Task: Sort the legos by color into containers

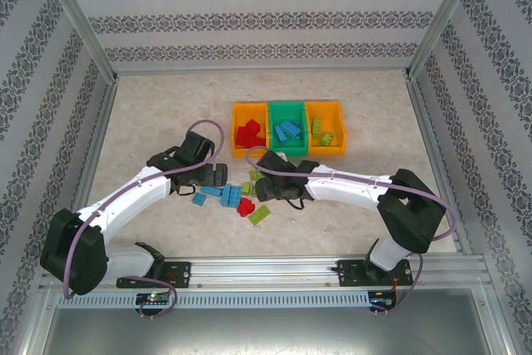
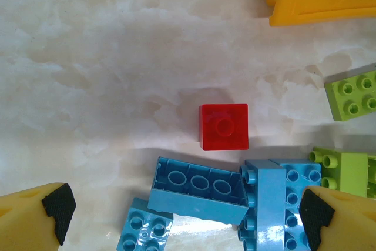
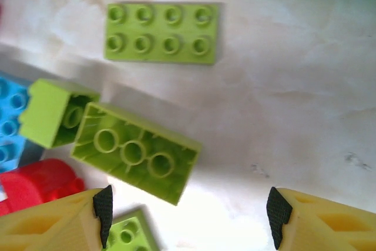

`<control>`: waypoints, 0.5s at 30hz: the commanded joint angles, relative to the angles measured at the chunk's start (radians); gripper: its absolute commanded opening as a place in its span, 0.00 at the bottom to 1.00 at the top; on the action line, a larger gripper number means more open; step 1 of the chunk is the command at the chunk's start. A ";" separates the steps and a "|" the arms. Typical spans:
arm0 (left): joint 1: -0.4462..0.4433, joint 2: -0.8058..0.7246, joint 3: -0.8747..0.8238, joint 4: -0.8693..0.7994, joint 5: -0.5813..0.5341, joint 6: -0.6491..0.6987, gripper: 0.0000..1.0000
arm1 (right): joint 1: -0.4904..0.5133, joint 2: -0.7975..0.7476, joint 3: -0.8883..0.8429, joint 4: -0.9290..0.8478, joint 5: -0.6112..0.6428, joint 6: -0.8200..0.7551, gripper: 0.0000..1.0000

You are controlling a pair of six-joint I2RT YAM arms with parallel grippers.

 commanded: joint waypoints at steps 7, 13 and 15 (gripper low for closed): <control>0.010 -0.001 -0.006 0.014 -0.010 -0.014 0.99 | -0.007 0.056 0.054 -0.034 -0.001 -0.095 0.77; 0.009 0.001 -0.012 0.014 -0.010 -0.018 0.99 | -0.034 0.109 0.081 0.001 -0.077 -0.104 0.82; 0.009 0.001 -0.014 0.014 -0.011 -0.019 1.00 | -0.034 0.125 0.082 0.012 -0.088 -0.100 0.81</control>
